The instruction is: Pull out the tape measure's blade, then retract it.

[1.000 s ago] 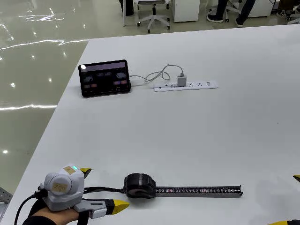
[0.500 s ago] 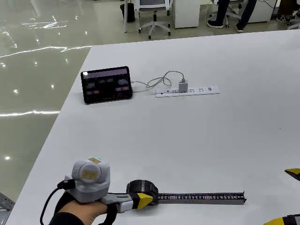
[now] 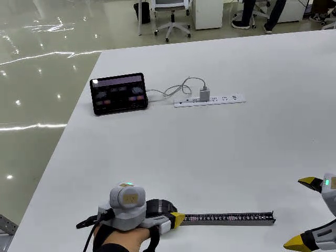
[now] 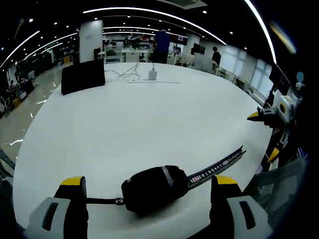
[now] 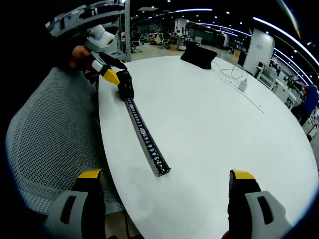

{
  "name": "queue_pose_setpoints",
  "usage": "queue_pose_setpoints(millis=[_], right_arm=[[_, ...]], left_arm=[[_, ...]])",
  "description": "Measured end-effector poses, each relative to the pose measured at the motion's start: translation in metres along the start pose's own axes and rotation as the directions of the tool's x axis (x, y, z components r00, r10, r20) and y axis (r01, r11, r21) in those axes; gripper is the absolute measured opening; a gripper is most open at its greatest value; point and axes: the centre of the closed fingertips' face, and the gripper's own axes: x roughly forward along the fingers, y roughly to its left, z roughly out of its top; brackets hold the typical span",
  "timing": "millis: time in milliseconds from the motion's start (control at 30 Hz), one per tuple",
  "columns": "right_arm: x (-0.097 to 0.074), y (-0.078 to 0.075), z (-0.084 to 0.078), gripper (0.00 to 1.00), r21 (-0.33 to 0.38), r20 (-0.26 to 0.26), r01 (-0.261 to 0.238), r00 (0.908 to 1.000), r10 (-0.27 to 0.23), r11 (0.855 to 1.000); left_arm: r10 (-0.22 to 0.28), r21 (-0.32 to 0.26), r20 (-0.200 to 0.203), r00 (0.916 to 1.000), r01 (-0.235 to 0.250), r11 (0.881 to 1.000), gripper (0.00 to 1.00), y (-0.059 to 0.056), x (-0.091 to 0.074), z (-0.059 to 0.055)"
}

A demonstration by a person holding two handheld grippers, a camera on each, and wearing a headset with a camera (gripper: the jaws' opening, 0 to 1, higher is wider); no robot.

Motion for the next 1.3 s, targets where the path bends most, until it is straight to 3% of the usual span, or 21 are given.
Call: queue_pose_setpoints(millis=[167,233,300,533,667,833,967,1067,1300], right_arm=[[0.012,-0.003,-0.002,0.98,-0.051,-0.036,-0.03,0.9989,0.028,0.998],[0.017,-0.003,-0.007,0.94,-0.11,-0.087,-0.056,0.9951,0.047,0.992],[0.021,-0.003,-0.005,0.89,-0.175,-0.102,-0.078,0.9929,0.06,0.982],[0.035,-0.005,-0.007,0.73,-0.249,-0.157,-0.149,0.9812,0.112,0.957],[0.044,-0.005,-0.011,0.67,-0.266,-0.182,-0.177,0.9747,0.131,0.948],[0.05,0.002,-0.017,0.55,-0.281,-0.2,-0.217,0.9659,0.164,0.935],[0.052,0.009,-0.027,0.39,-0.286,-0.226,-0.264,0.9528,0.203,0.921],[0.054,0.01,-0.029,0.35,-0.285,-0.23,-0.264,0.9521,0.202,0.921],[0.058,0.009,-0.029,0.24,-0.306,-0.236,-0.276,0.949,0.208,0.911]], left_arm=[[-0.019,0.011,-0.014,0.9997,0.019,1.0,1.0,-0.007,0.006,-0.006],[-0.042,0.011,-0.023,0.9989,0.042,0.999,1.0,-0.013,0.008,-0.009],[-0.029,0.049,-0.016,0.9994,0.03,0.998,1.0,-0.012,0.008,-0.007],[-0.031,0.079,-0.009,0.9995,0.031,0.996,1.0,-0.014,0.01,-0.007],[-0.034,0.058,0.019,0.9992,0.033,0.998,1.0,-0.011,0.01,0.0],[-0.029,0.065,0.014,0.9995,0.028,0.997,1.0,-0.007,0.011,-0.002],[-0.035,0.05,0.021,0.9992,0.034,0.998,1.0,-0.007,0.012,-0.002],[-0.051,0.042,0.025,0.9984,0.05,0.998,0.99,-0.01,0.012,-0.002],[-0.037,0.059,0.011,0.9993,0.036,0.998,0.98,-0.008,0.013,-0.004]])
